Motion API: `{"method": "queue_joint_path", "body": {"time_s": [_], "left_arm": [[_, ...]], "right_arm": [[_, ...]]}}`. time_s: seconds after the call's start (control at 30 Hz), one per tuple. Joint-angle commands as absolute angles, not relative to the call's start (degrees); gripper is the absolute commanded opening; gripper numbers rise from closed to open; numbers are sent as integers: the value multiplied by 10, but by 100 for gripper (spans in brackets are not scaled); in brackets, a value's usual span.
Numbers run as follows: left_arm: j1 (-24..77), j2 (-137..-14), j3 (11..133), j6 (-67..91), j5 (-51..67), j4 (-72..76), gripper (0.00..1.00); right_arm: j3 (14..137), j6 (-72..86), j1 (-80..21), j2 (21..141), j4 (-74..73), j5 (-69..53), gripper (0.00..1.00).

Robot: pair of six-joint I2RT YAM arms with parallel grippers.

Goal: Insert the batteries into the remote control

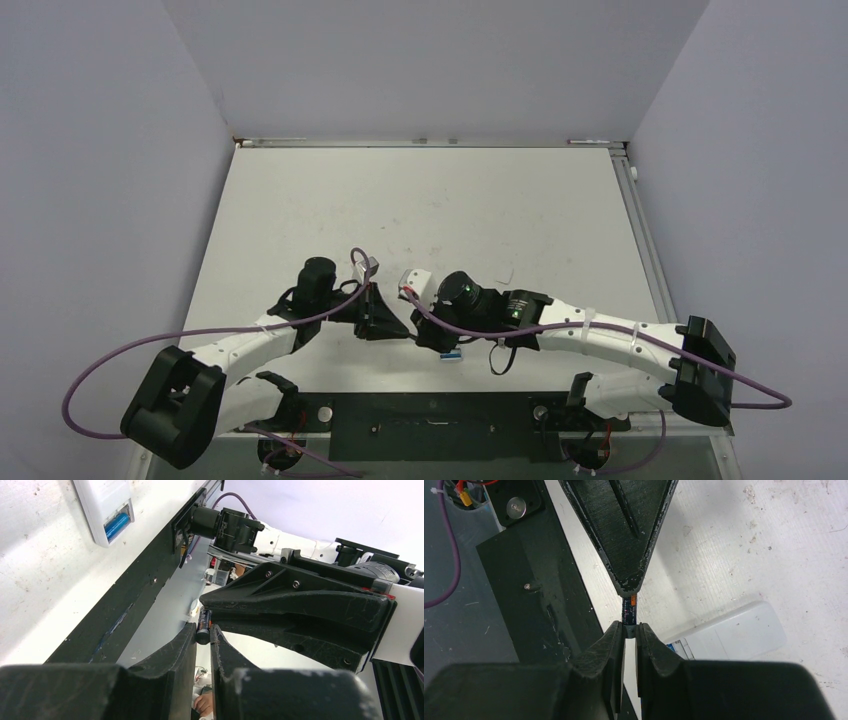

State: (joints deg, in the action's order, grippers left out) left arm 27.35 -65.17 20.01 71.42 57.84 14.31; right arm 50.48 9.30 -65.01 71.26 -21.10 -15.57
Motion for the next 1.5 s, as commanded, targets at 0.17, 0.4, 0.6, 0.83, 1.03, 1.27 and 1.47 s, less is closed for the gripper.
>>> {"method": "queue_joint_path", "body": {"time_s": [0.17,0.4,0.6,0.83,1.03,1.27,1.47], "left_arm": [[275,-657,209,707,579,174,37],[270,-644,222,679,535,119,56],[270,-634,243,623,487,26,59],[279,-640,270,560,419,-83,60],[297,-657,267,562,404,-78,60],[300,-660,258,563,390,-80,59],[298,-656,261,558,375,-101,59]], "right_arm": [[538,49,-658,682,-247,-119,8],[564,-8,-658,693,-332,-63,8],[577,-81,-659,710,-409,-39,9],[588,-169,-659,741,-481,-14,8],[580,-207,-660,754,-478,-10,9],[566,-233,-665,771,-465,-18,8],[554,-245,-668,791,-448,-18,9]]}}
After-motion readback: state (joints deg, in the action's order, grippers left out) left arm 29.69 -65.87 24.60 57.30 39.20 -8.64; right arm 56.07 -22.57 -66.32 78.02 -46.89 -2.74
